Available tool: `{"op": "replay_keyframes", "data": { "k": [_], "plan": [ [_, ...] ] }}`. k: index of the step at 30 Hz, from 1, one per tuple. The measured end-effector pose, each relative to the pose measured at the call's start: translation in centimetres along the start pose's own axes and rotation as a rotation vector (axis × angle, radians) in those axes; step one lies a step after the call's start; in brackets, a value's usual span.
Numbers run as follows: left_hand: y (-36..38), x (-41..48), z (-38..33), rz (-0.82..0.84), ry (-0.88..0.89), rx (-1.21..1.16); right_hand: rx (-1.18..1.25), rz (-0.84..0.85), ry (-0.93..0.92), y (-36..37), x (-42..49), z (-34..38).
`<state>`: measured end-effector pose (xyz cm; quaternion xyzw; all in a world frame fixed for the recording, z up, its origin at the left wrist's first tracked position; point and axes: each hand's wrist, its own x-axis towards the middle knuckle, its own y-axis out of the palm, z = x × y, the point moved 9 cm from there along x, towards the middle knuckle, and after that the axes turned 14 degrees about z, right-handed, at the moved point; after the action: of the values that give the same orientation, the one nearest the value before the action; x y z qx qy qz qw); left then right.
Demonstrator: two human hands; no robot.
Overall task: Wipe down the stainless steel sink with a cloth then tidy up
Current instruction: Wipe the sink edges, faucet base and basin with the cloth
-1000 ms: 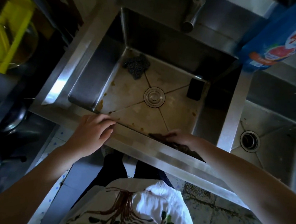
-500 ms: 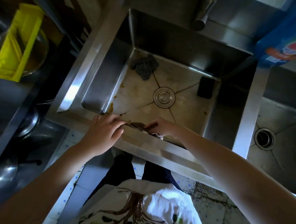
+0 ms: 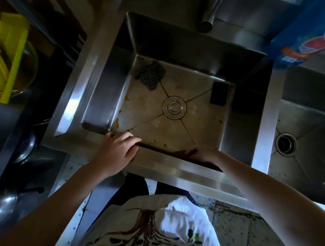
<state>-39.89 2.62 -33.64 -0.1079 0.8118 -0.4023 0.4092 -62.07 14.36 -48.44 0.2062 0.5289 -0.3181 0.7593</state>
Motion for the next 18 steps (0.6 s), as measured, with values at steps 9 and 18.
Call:
{"op": "replay_keyframes", "data": {
  "k": [9, 18],
  "plan": [
    [-1.5, -2.8, 5.7, -0.02, -0.073, -0.002, 0.187, 0.037, -0.215, 1.9, 4.3, 17.5],
    [-2.5, -4.1, 9.9, -0.017, -0.1, 0.008, 0.358, 0.206, -0.21, 3.1, 5.5, 23.4]
  ]
}}
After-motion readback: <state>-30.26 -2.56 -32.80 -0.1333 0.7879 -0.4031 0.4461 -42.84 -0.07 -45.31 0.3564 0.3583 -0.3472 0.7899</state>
